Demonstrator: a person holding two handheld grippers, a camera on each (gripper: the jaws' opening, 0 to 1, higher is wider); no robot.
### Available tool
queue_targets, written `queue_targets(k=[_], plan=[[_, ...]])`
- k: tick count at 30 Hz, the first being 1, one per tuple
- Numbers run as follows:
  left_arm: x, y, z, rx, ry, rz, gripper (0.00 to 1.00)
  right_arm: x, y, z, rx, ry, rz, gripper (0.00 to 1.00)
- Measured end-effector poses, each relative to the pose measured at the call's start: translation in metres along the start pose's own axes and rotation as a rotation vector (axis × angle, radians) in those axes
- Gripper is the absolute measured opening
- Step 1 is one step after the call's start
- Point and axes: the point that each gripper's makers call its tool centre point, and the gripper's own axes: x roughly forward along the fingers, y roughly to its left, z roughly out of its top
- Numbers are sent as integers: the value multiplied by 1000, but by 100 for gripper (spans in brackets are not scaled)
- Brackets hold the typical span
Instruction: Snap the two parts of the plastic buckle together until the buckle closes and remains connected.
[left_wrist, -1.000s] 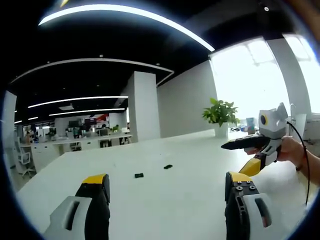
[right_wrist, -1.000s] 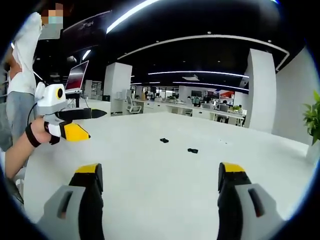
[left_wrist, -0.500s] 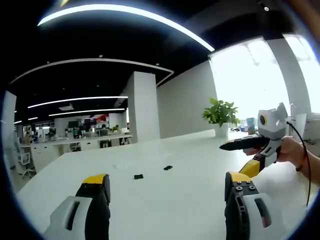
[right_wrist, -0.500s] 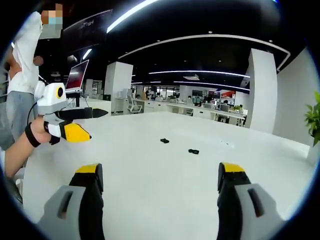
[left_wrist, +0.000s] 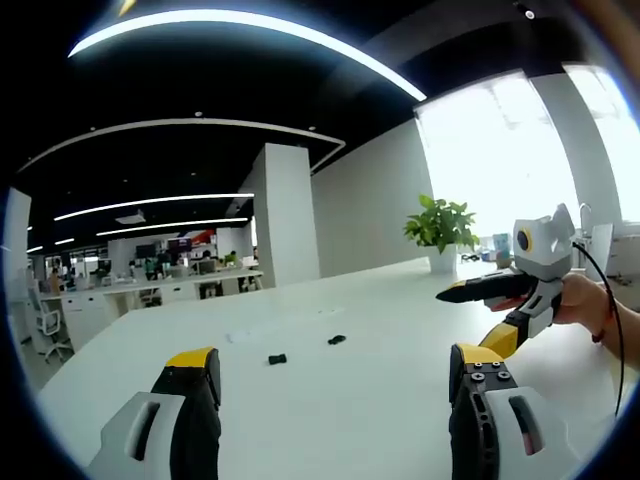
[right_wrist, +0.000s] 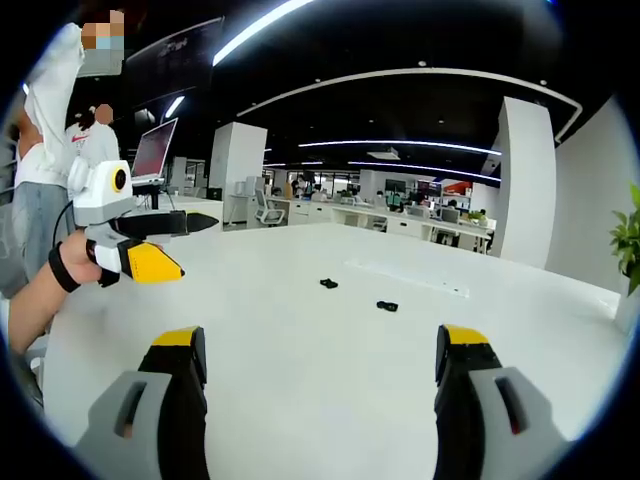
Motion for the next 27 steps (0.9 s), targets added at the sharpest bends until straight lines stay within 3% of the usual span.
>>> queue_targets(k=[27], plan=[[14, 8, 1, -11, 23, 6, 96, 13, -13, 2, 32, 10, -2, 95]])
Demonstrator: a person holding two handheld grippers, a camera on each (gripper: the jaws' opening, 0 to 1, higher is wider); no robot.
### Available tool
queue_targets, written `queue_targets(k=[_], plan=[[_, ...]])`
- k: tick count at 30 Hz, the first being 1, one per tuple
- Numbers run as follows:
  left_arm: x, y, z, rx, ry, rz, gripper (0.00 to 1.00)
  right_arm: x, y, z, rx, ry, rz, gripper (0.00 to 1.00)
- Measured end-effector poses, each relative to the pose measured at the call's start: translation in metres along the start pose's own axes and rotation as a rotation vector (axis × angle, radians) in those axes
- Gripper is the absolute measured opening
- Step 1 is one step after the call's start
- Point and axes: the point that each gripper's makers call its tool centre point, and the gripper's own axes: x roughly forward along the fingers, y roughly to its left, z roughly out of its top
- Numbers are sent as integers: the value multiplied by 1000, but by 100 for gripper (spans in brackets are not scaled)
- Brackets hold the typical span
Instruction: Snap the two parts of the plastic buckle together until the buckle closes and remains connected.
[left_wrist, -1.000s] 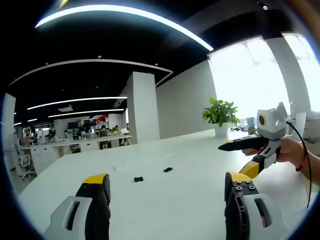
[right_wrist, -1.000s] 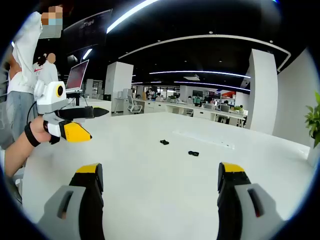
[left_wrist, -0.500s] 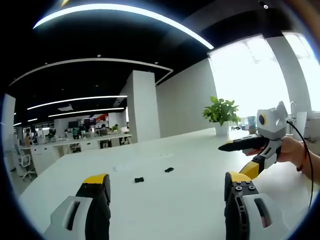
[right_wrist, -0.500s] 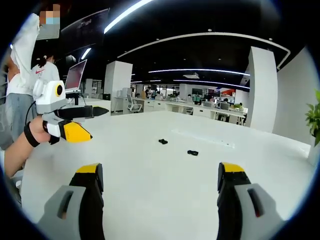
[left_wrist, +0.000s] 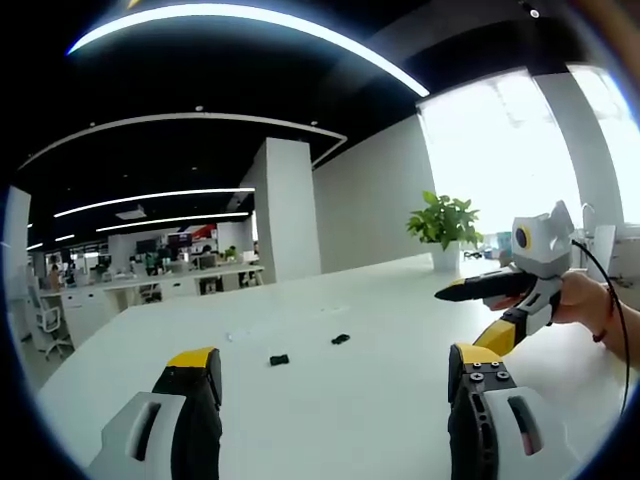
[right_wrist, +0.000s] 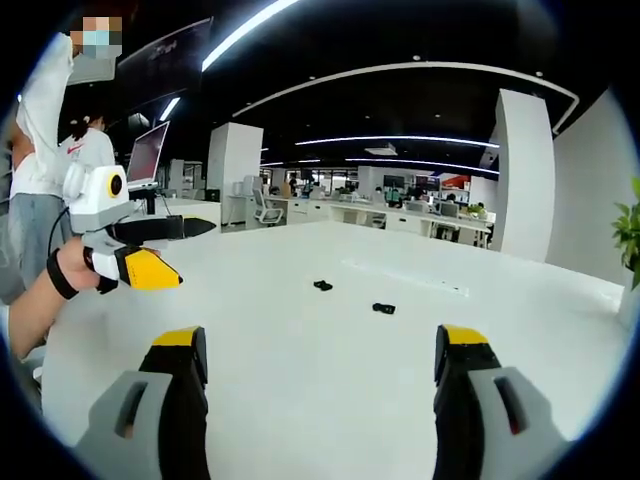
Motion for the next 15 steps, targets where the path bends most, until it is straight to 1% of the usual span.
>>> queue_targets(k=[3, 15], plan=[[2, 1, 2, 4, -2, 0, 96, 0, -2, 1, 0, -2, -3, 95], [7, 5, 1, -1, 10, 4, 96, 2, -8, 6, 1, -3, -9, 95]])
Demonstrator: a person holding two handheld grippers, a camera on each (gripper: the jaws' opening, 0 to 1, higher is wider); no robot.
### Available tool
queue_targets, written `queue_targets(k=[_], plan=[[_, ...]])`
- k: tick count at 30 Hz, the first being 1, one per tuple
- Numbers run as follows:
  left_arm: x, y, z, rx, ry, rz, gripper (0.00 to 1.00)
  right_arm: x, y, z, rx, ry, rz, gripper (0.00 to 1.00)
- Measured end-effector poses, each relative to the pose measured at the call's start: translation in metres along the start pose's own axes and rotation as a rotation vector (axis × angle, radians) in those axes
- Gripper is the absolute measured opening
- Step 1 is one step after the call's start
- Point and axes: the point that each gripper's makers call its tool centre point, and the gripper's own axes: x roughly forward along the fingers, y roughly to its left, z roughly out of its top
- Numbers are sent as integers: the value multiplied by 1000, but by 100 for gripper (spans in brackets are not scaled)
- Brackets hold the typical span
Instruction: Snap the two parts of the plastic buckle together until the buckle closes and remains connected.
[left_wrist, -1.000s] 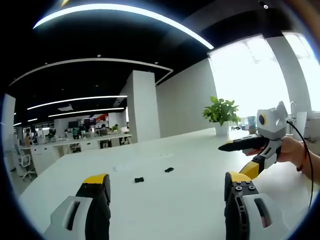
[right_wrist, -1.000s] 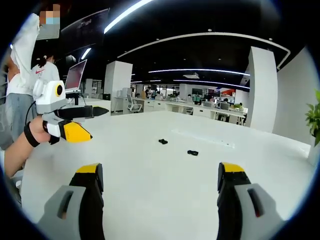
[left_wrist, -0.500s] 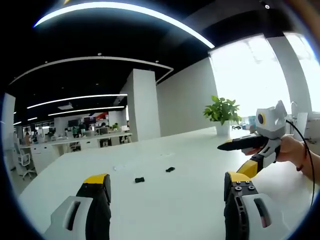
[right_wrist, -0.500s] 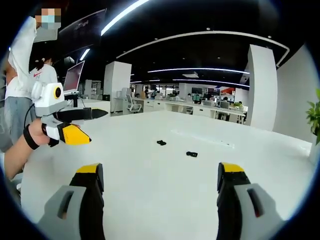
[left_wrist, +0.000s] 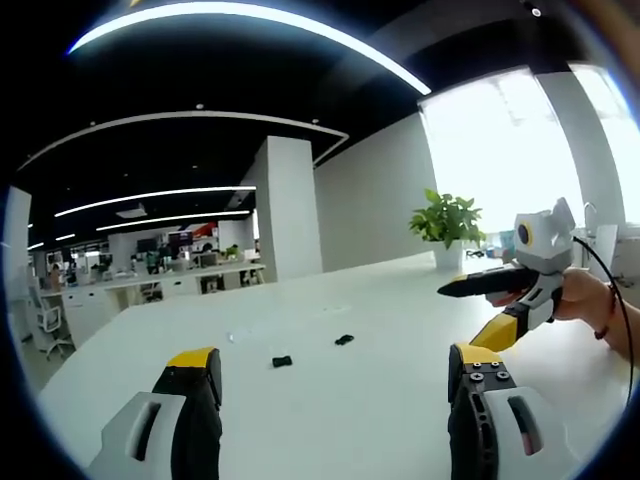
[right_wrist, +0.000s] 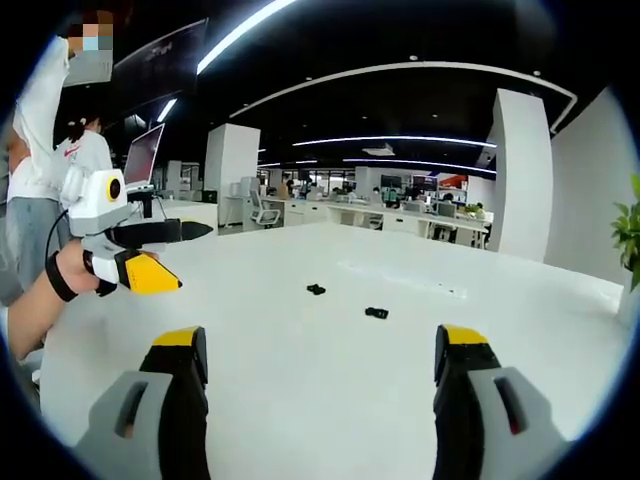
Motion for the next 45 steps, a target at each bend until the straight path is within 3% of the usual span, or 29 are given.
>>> queue_targets(k=[45], plan=[[13, 12, 2, -1, 12, 10, 95, 16, -14, 0, 21, 17, -11, 95]])
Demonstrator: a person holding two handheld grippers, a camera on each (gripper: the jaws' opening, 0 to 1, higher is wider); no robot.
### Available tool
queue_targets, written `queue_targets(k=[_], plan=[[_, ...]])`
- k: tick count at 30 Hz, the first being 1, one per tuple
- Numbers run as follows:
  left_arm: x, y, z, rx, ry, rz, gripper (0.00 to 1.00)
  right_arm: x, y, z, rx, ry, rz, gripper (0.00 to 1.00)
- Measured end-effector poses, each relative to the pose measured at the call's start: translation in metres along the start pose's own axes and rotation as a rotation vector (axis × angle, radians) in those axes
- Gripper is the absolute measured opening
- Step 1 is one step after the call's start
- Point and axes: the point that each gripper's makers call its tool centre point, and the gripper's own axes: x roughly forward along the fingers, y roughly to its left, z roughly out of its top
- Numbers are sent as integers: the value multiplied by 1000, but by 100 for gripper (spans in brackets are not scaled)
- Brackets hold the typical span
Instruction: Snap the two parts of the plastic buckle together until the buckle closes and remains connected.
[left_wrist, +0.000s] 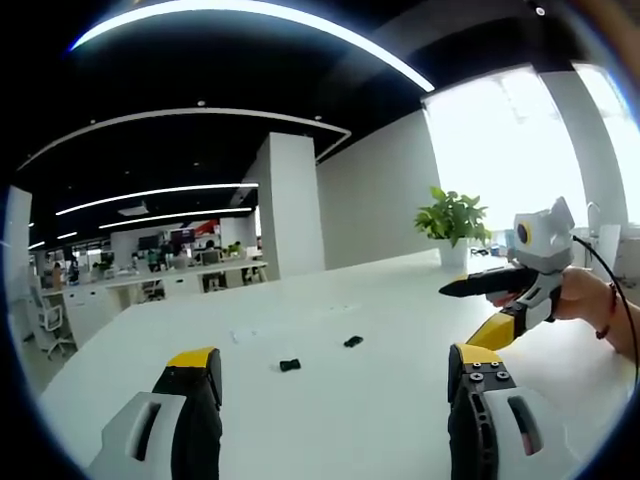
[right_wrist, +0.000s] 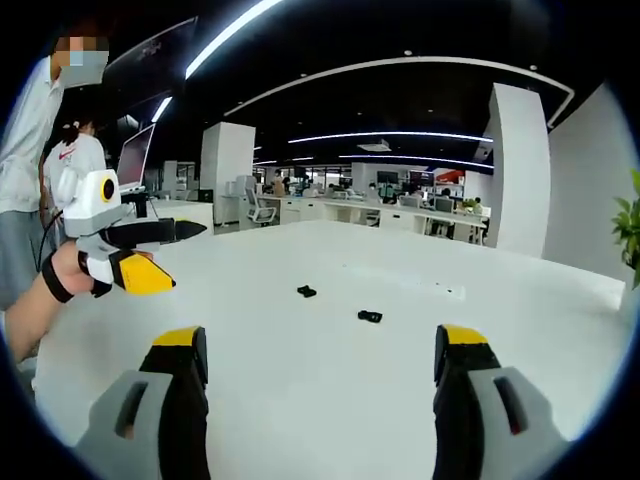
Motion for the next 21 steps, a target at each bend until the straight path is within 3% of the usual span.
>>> queue_targets(k=[21], plan=[[9, 10, -4, -1, 22, 10, 95, 8, -4, 1, -6, 9, 1, 95]])
